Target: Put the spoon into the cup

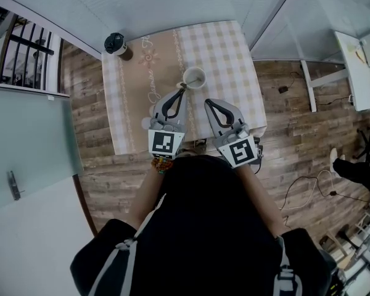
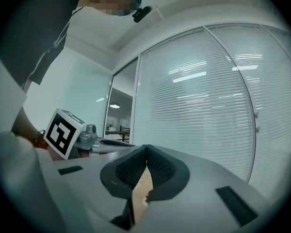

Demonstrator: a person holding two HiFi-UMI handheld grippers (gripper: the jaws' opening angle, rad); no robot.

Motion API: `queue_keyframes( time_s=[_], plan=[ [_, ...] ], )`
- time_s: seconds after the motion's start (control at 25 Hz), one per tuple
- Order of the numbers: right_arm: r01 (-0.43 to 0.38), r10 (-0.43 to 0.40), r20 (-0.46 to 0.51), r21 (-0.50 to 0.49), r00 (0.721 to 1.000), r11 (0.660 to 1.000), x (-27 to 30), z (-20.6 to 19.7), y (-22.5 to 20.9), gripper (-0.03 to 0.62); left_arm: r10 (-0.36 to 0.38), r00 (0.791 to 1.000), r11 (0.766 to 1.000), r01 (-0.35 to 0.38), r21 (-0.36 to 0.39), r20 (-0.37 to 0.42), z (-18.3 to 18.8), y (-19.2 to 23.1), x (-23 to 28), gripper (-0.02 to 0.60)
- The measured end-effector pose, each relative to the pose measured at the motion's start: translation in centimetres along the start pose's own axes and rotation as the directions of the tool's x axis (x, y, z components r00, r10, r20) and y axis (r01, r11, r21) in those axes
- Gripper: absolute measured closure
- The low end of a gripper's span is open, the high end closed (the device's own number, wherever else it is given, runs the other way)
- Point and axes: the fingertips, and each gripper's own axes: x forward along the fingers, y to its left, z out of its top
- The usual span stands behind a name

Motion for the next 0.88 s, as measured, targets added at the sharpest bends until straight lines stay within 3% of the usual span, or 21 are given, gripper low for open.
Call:
queue_keyframes(
  time_s=[0.88],
  plan=[
    [-0.039, 0.039, -0.015, -0.005, 0.999, 0.999, 1.3, -0.7, -0.2, 0.586, 0.014, 0.998, 0.999, -0.016, -0.030, -0.068, -3.0, 1.8, 1.1, 0.561]
  ],
)
